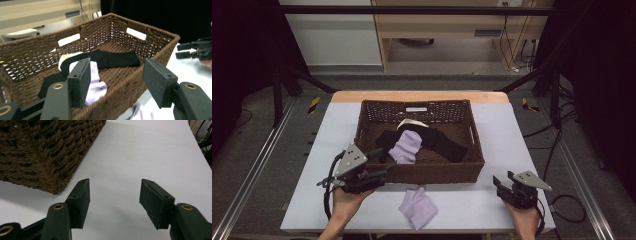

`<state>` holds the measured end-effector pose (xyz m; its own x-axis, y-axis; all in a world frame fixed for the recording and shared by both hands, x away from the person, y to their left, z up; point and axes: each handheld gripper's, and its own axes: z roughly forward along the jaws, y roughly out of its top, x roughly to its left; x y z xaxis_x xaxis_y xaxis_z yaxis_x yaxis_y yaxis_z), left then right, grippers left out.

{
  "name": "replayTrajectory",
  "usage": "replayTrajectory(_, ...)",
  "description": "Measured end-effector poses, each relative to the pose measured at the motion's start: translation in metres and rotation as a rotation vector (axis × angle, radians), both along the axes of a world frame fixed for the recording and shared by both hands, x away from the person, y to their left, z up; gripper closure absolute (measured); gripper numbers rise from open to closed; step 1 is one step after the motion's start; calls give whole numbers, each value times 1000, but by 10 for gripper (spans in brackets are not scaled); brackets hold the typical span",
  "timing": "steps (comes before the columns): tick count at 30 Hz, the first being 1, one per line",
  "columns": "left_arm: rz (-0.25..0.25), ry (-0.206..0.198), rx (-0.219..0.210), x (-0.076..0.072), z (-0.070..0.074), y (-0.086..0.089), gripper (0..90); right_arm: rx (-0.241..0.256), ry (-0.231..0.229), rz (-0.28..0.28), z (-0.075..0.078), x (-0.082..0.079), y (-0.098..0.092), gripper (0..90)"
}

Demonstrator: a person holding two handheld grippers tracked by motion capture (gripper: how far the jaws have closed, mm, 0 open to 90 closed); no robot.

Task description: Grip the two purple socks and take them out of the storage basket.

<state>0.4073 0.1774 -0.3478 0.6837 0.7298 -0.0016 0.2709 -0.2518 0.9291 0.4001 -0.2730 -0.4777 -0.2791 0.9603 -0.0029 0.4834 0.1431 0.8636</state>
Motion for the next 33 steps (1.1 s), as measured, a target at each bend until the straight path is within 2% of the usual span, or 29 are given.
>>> replayTrajectory(1,4,-1,14,4,2,-1,392,2,0,-1,0,0,0,418)
replayTrajectory(3,8,0,11,7,4,-1,391,6,-1,1,0,0,0,418)
replayTrajectory(8,19,-8,6,30,19,-3,391,6,0,-1,0,0,-1,416)
replayTrajectory(9,19,-8,6,30,19,-3,392,8,0,-2,0,0,-1,416)
replayTrajectory(11,38,-15,22,41,26,-4,392,5,0,-2,0,1,-1,416)
replayTrajectory(16,38,-16,32,55,31,-6,399,4,2,0,0,1,-1,416)
replayTrajectory(19,46,-19,55,72,34,-16,404,4,5,1,0,1,0,417)
replayTrajectory(27,75,-21,93,100,32,-32,427,10,6,2,0,1,0,418)
replayTrajectory(33,108,10,117,127,20,-47,445,6,0,5,0,1,0,418)
